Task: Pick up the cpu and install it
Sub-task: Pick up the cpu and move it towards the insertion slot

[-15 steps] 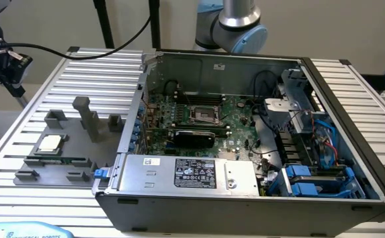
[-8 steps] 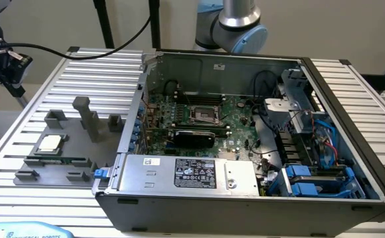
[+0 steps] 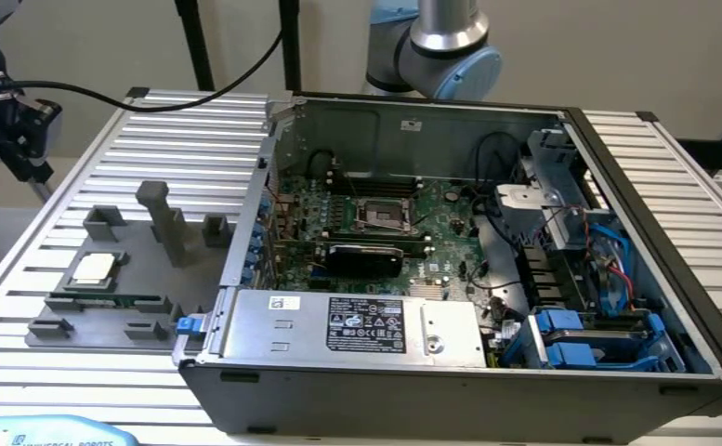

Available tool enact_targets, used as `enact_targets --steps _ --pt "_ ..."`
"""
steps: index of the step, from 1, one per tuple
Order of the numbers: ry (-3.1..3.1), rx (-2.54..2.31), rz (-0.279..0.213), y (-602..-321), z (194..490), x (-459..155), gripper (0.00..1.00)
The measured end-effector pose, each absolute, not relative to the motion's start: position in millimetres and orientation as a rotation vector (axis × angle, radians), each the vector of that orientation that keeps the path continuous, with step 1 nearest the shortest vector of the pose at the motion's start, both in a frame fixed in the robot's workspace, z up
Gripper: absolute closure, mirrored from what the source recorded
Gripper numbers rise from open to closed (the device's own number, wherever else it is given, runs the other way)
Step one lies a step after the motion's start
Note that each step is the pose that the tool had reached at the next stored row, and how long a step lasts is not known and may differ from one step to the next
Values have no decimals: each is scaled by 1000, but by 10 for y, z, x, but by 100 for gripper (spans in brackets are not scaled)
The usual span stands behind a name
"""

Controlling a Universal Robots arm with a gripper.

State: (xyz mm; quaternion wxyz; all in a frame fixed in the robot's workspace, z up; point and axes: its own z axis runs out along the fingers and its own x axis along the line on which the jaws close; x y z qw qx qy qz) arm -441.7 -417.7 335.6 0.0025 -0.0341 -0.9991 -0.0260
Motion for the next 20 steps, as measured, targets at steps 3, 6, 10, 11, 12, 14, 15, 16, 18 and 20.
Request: enact_targets --steps 3,6,10,11,12,14,15,16,18,20 --pt "-3133 -107 -82 -4177 3339 -4417 58" --pt "-3131 -107 -81 -4188 3269 -4415 47" --pt "-3130 -106 -81 -4207 3197 -4407 35" --pt "-3130 -106 -81 -4213 3179 -4400 29" --pt "-3130 -105 -81 -4218 3161 -4391 29" --pt "-3130 -104 -81 -4229 3124 -4372 29" --pt "-3130 -103 -81 -4235 3107 -4359 29" --pt "-3130 -101 -81 -4241 3089 -4342 29" --pt "-3130 -98 -81 -4252 3052 -4308 29" --pt "-3130 -96 -81 -4263 3015 -4274 29"
